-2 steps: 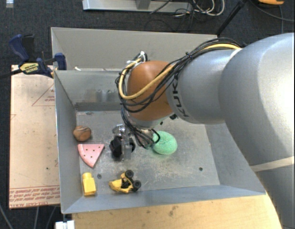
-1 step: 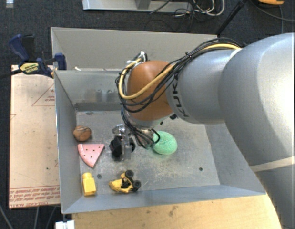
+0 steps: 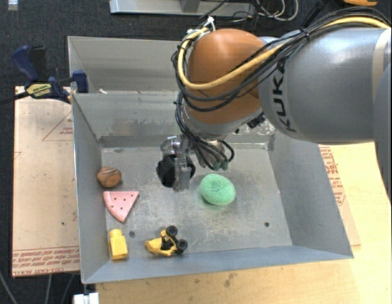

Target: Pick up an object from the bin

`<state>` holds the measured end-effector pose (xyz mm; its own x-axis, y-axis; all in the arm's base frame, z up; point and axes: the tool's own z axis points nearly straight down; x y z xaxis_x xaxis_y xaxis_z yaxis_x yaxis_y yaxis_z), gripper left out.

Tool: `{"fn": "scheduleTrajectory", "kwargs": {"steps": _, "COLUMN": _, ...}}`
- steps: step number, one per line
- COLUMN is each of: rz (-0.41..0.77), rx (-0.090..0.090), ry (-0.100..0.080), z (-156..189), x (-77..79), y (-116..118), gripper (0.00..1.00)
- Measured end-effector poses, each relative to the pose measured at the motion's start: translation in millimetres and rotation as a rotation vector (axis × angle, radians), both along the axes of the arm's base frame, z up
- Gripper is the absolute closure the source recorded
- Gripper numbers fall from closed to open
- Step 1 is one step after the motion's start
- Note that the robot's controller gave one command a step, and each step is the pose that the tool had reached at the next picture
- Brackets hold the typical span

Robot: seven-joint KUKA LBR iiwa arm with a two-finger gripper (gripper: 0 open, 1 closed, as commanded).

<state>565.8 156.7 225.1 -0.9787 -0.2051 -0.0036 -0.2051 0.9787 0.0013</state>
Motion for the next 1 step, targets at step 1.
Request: {"fn": "scheduleTrajectory", "kwargs": {"steps": 1, "rz": 0.000, "rx": 0.000, "ry": 0.001, "z": -0.3, "x": -0.2, "y": 0.0, "gripper": 1.00}}
